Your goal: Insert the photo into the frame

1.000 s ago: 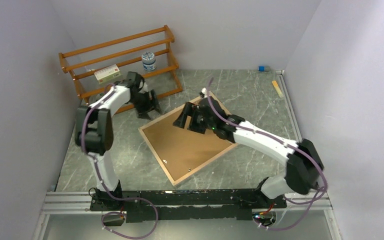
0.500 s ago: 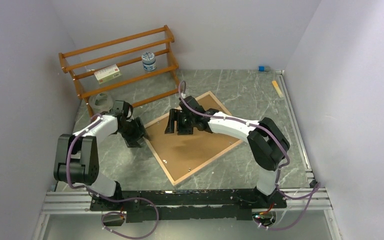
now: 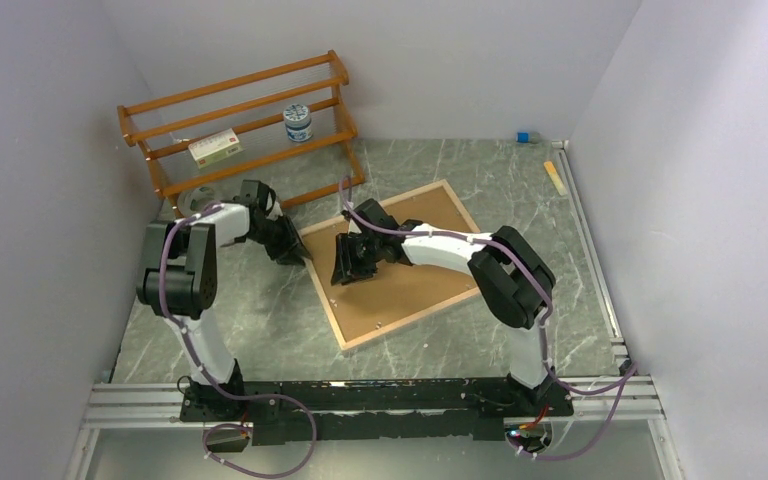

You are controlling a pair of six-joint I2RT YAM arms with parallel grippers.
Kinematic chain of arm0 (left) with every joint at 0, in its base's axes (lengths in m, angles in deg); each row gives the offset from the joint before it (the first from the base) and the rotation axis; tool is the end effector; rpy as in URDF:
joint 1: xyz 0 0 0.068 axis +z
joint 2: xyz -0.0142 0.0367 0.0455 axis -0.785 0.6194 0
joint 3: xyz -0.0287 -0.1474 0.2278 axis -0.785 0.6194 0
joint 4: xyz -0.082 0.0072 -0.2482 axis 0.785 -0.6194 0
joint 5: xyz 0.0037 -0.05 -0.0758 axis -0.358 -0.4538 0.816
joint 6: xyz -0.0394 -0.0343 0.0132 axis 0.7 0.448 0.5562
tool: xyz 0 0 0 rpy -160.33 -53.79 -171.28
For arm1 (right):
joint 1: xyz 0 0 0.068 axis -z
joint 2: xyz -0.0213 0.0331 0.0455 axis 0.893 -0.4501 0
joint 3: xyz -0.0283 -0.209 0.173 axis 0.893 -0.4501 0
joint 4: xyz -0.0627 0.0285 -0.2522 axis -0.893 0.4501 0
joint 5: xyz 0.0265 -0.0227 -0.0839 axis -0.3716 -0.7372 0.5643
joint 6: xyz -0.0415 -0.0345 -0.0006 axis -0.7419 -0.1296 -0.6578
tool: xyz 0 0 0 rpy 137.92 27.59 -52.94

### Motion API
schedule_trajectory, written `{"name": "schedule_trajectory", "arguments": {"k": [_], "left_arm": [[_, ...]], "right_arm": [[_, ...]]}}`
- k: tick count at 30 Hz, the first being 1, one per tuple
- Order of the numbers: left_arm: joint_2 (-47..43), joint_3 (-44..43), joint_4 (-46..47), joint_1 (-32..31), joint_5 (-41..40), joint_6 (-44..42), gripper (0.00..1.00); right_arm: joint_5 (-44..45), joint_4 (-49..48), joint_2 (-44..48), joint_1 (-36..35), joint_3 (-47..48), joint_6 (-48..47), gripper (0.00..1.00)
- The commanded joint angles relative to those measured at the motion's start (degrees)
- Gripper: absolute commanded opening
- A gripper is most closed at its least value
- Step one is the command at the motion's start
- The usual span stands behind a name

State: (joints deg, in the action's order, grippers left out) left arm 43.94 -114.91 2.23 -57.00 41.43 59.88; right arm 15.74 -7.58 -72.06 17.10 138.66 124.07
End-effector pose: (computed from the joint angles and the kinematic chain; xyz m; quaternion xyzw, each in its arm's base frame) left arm 0.3328 -0.0461 0.1460 -0.2134 0.9391 -0.2597 0.0716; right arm 0.2830 0.3135 0.1714 -0.1320 0.9165 0.3535 0.1325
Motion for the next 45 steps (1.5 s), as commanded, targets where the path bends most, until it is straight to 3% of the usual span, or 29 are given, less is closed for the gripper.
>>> {"name": "schedule_trajectory", "arguments": {"k": [1, 7, 18, 28, 36, 45], "left_arm": [[5.5, -8.8, 3.1, -0.3, 6.8, -2.6, 0.34], [11.5, -14.6, 2.2, -0.3, 8.5, -3.3, 0.35], [14.4, -15.2, 1.6, -0.4, 8.9, -3.7, 0.37], [15.9, -16.9, 1.1, -0.4, 8.6, -3.5, 0.36], [16.3, -16.8, 1.3, -0.4, 8.6, -3.2, 0.36], [16.7, -16.0, 1.8, -0.4, 8.7, -3.1, 0.35]], "right_arm": [[-4.5, -3.3, -0.5, 0.2, -0.5, -2.1, 0.36], [-2.7, -4.7, -2.2, 0.2, -1.4, -1.9, 0.40], [0.0, -12.1, -4.8, 0.8, -2.7, -0.6, 0.41], [-10.7, -15.3, -6.1, 1.4, -3.9, -2.3, 0.37], [-17.9, -11.8, -7.5, 1.9, -1.9, -6.6, 0.37], [-20.2, -9.3, -10.0, 1.8, -0.3, -8.4, 0.38]]}}
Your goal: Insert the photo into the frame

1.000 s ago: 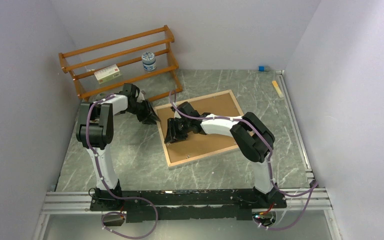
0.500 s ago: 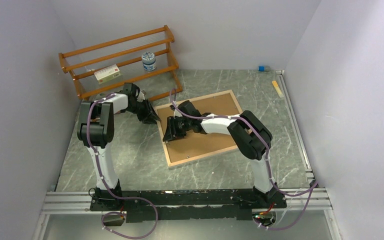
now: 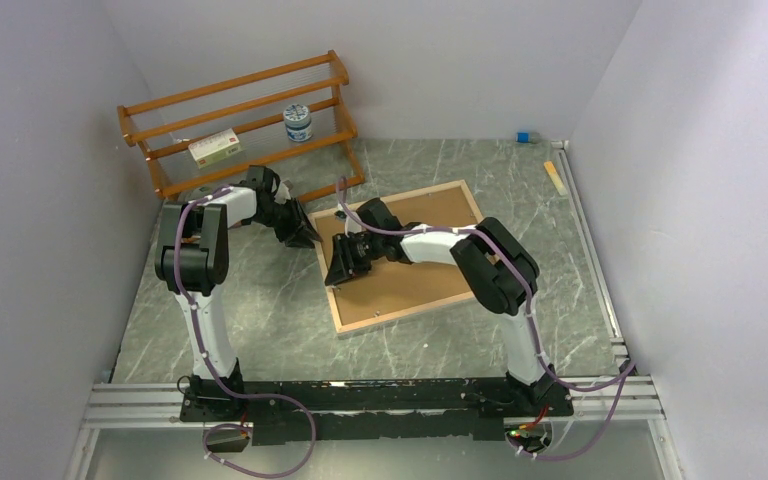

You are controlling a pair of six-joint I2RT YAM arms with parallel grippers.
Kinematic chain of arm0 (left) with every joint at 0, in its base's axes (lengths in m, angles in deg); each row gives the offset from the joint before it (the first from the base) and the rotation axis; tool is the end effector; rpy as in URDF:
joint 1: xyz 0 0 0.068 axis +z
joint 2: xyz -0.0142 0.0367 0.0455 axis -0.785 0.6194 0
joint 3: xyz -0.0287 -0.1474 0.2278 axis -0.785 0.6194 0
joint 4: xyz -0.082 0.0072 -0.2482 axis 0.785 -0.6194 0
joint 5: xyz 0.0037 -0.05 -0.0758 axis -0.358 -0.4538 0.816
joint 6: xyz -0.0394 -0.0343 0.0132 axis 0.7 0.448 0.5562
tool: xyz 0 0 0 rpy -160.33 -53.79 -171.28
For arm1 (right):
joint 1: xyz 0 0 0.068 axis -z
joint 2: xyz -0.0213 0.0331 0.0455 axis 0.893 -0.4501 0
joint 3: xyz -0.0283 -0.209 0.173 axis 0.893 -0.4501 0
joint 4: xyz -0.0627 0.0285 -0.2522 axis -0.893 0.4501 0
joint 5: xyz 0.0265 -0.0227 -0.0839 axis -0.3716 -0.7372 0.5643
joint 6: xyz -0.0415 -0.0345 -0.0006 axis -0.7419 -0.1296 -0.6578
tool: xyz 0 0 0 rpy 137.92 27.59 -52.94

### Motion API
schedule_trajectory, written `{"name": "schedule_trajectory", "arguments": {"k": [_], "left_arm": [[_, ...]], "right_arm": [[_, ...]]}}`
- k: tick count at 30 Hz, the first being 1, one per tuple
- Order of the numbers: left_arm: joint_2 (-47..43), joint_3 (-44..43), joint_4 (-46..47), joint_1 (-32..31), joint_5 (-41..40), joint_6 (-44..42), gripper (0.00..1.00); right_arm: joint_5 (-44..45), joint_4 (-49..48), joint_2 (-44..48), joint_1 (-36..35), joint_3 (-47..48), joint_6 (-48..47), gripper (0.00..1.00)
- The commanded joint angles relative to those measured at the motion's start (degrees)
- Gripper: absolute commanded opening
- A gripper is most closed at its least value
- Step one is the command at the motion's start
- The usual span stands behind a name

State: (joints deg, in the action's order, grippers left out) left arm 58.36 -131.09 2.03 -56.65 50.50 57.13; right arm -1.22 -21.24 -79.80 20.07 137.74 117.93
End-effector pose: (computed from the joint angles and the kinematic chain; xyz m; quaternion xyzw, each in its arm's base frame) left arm 0.3998 -0.0547 0.1329 -0.1725 0.9254 -0.3315 0.0637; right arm 0.3049 0.3166 0.1318 -0.2138 0.8557 0.4600 0.1021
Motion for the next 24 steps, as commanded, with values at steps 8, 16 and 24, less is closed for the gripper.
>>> {"name": "schedule_trajectory", "arguments": {"k": [8, 16, 24], "left_arm": [[2.7, 0.1, 2.1, -0.7, -0.3, -0.5, 0.35], [3.1, 0.0, 2.2, -0.7, -0.1, -0.7, 0.35], [3.6, 0.1, 2.6, -0.8, 0.2, -0.5, 0.36]], "right_arm": [[-5.6, 7.1, -2.8, -1.2, 0.9, -4.2, 0.38], [-5.7, 14.4, -5.4, -2.2, 4.2, -9.7, 0.38], [-10.8, 15.5, -5.3, -3.0, 5.2, -11.1, 0.38]]}}
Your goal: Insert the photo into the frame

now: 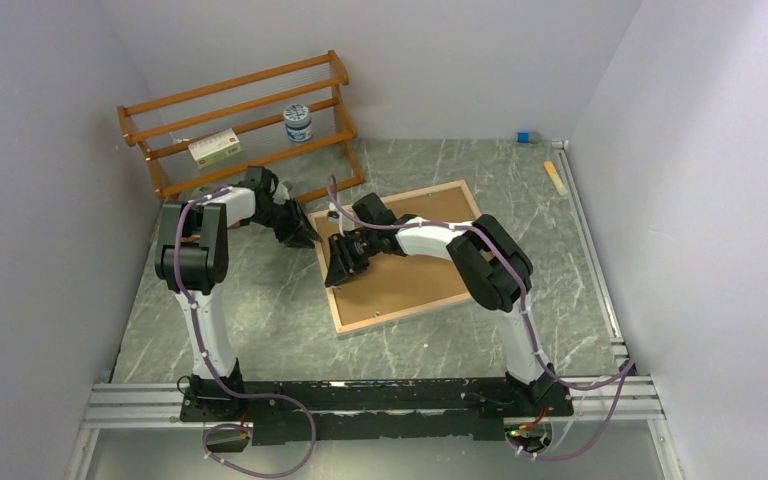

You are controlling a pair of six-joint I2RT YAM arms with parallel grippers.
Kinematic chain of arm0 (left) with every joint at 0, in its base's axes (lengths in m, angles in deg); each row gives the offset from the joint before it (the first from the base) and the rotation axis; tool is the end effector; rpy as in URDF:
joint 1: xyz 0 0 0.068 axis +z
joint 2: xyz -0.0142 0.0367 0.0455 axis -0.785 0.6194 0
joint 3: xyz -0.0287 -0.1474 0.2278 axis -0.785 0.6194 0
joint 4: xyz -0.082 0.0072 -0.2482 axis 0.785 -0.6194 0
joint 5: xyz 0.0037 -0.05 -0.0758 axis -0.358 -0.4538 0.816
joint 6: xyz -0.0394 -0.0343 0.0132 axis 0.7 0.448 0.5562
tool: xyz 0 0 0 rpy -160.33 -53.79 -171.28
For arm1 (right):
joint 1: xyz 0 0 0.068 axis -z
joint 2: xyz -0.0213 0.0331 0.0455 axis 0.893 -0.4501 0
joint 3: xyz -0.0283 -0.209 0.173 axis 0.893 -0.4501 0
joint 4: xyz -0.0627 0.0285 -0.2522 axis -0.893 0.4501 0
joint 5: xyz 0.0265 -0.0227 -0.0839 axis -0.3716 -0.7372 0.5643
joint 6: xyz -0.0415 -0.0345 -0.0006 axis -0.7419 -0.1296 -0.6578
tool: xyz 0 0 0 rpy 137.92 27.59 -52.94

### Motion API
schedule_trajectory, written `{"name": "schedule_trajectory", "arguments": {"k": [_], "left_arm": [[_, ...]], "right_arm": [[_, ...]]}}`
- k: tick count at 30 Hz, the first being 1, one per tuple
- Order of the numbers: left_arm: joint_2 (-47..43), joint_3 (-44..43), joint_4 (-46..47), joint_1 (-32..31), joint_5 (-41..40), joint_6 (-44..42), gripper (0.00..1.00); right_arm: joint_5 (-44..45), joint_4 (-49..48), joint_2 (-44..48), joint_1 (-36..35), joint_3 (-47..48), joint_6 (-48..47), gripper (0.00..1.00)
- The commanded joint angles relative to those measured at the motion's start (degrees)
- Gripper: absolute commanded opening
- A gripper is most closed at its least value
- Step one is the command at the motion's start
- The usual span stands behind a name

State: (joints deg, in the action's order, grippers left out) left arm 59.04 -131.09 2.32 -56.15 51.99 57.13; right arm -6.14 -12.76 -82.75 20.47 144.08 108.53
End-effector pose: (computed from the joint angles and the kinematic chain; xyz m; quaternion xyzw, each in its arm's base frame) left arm 0.4007 -0.0520 0.1290 -0.1747 0.9216 -0.3417 0.0575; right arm 0.3138 0.3238 0.1328 -0.2806 0.8373 0.4623 0.0806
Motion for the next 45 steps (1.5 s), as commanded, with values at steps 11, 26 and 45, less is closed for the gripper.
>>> {"name": "schedule_trajectory", "arguments": {"k": [11, 26, 45], "left_arm": [[0.0, 1.7, 2.2, -1.2, -2.2, -0.5, 0.48], [-1.6, 0.7, -3.0, -6.1, -13.4, 3.0, 0.63], [3.6, -6.3, -1.2, -8.5, -8.1, 4.1, 0.61]], "right_arm": [[15.5, -5.7, 18.5, 6.2, -8.8, 14.1, 0.50], [53.0, 20.3, 27.6, 38.7, -10.1, 11.1, 0.94], [42.8, 19.3, 27.1, 44.9, -23.0, 9.9, 0.96]]}}
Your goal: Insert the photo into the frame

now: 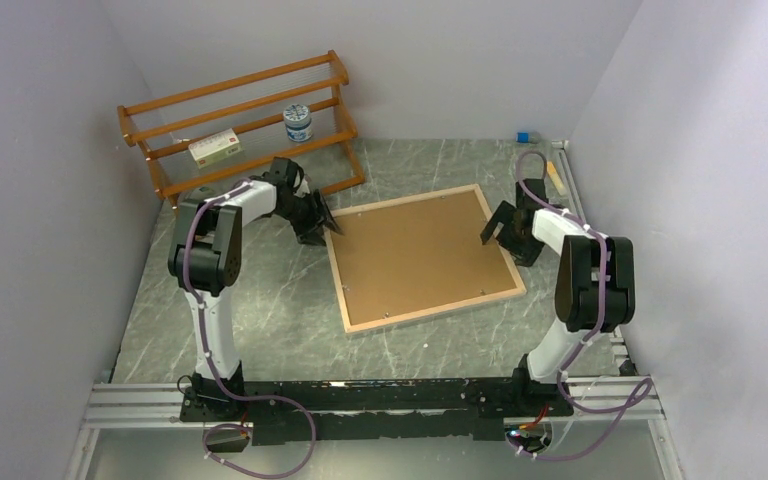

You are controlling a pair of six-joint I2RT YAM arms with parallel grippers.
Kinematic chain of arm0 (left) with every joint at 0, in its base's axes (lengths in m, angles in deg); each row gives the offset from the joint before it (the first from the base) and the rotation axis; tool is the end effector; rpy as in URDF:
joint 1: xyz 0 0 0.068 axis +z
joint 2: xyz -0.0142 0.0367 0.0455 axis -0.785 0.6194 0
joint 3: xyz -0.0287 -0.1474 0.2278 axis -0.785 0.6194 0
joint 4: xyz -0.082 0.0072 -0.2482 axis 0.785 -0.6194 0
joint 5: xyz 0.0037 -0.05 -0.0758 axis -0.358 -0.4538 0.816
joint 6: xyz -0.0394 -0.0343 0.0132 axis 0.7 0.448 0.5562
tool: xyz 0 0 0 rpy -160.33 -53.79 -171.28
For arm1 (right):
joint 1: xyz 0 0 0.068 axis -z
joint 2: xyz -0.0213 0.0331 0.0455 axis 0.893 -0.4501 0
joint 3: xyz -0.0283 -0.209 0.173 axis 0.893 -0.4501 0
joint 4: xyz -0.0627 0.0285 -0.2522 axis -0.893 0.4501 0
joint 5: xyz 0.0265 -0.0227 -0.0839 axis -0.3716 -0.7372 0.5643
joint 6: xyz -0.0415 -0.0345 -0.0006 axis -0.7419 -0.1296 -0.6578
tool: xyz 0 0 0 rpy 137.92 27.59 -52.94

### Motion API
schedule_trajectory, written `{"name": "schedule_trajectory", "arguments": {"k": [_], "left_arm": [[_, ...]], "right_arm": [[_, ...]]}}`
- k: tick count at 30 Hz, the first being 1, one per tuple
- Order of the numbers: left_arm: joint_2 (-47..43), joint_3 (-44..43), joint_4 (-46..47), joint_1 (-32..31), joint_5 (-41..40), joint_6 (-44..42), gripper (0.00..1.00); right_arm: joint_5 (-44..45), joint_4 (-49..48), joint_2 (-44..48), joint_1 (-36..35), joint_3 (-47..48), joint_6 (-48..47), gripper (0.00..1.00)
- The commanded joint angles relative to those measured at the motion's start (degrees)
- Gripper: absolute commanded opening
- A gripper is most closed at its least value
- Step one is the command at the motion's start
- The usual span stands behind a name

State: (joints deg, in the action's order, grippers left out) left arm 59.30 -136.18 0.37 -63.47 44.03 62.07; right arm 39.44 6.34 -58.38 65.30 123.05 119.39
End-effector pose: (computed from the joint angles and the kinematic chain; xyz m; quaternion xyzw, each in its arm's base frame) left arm 0.4075 -0.1019 0.1470 -0.1639 0.9380 -0.2964 0.0733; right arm 0.3337 -0.0133 0.1634 0.2978 0.9316 0.0366 0.2053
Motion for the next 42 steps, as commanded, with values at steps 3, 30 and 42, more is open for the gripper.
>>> {"name": "schedule_trajectory", "arguments": {"k": [3, 30, 42], "left_arm": [[4.5, -2.7, 1.4, -1.3, 2.1, -1.2, 0.60], [-0.2, -5.6, -8.7, -1.9, -12.0, -7.7, 0.77], [-16.4, 18.5, 4.2, 3.8, -1.2, -5.3, 0.54]], "right_arm": [[-6.6, 0.5, 5.4, 0.2, -4.3, -0.7, 0.95], [4.5, 7.1, 35.3, -5.9, -15.5, 8.3, 0.89], [-21.1, -28.4, 15.4, -30.6, -9.6, 8.0, 0.56]]}}
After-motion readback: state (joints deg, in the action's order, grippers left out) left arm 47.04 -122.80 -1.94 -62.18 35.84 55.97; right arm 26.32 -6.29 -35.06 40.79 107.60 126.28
